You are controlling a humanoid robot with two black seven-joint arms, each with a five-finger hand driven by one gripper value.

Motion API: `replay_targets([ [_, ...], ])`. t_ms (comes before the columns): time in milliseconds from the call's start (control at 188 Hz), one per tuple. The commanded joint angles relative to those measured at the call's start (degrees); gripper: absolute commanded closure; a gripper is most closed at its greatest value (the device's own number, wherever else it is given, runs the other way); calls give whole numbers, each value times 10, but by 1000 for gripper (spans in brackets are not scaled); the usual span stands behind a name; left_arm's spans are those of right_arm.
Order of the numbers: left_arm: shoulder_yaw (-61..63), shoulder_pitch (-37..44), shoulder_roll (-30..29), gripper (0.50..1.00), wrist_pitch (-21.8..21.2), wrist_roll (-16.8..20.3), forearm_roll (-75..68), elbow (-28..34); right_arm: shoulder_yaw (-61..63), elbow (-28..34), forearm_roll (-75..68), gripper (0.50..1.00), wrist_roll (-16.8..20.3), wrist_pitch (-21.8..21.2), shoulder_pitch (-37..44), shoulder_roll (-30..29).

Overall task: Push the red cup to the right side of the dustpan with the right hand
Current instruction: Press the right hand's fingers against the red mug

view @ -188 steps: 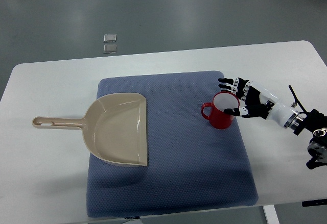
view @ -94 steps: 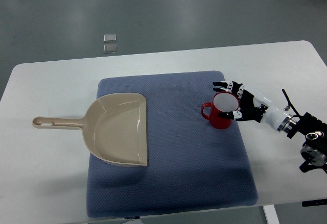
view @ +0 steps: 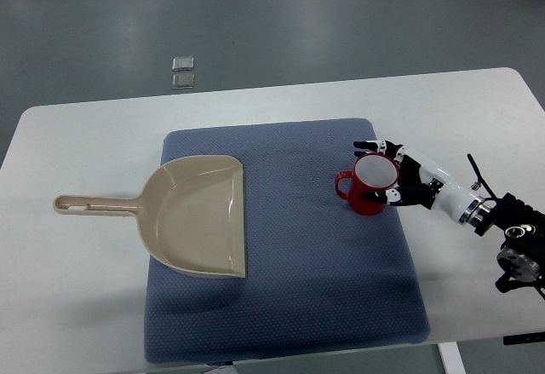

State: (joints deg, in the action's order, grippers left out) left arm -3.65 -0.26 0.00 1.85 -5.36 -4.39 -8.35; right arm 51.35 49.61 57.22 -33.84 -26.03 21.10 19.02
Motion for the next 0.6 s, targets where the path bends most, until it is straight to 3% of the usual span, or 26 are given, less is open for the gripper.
replay_targets([
  [0, 0, 0, 0, 500, 0, 0, 0, 0, -8, -7, 0, 568, -3, 7, 0, -1],
  [595, 0, 0, 0, 500, 0, 0, 0, 0, -13, -29, 0, 568, -8, 36, 3, -21],
])
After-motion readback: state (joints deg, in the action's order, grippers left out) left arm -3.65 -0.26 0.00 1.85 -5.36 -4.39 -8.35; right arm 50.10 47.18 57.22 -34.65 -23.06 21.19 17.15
